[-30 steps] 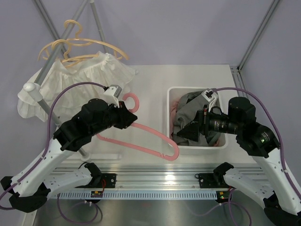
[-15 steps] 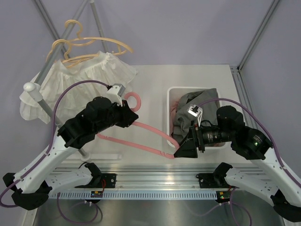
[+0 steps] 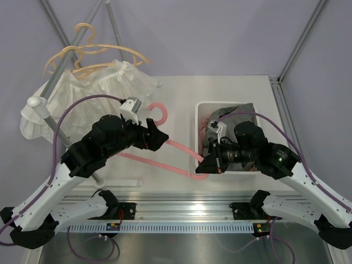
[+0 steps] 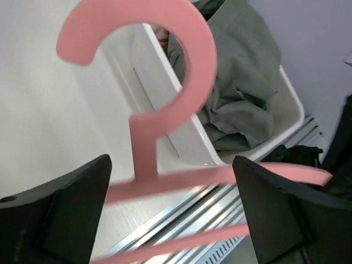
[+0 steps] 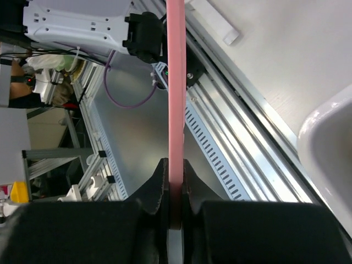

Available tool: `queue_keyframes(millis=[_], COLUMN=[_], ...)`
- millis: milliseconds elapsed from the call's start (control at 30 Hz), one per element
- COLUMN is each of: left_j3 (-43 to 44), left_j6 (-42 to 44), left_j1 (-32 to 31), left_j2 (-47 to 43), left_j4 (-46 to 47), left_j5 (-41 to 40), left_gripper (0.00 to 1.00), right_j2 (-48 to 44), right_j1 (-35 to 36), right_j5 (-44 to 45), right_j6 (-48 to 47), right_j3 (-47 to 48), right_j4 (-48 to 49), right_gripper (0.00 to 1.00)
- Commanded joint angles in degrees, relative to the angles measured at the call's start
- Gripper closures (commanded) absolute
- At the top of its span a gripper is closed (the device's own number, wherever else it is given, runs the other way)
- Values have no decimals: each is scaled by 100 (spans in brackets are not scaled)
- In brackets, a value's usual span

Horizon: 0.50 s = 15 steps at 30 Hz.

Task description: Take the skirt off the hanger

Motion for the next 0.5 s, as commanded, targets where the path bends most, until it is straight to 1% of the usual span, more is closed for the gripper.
queue_keyframes(millis=[0,133,200,233,333,467], left_j3=[-19,-90,-90,-72,-125,-432], left_j6=[25,60,87,113,183,105], left_j1=[-34,-26,-26,-26,-26,-26], left_j2=[-654,-1478,-1682,-1779,-2052,-2298], left_j4=[798,1195,1335,1353,1266,1038], left_j5=[424,593,619,628,628,497], left_gripper=[1,1,1,1,1,1], right_j2=[-38,-20,-12,6,85,260], right_j1=[38,38,38,38,38,38], right_j5=[636,1189,1436,1724,2330,2842], right_j6=[-259,-470,-619,-689,-1040,-1698], right_j3=[457,861,1134,1248,1784,2617], right_j4=[112,-362,-503,-661,-986,-1180], right_gripper=[100,100,100,100,100,100])
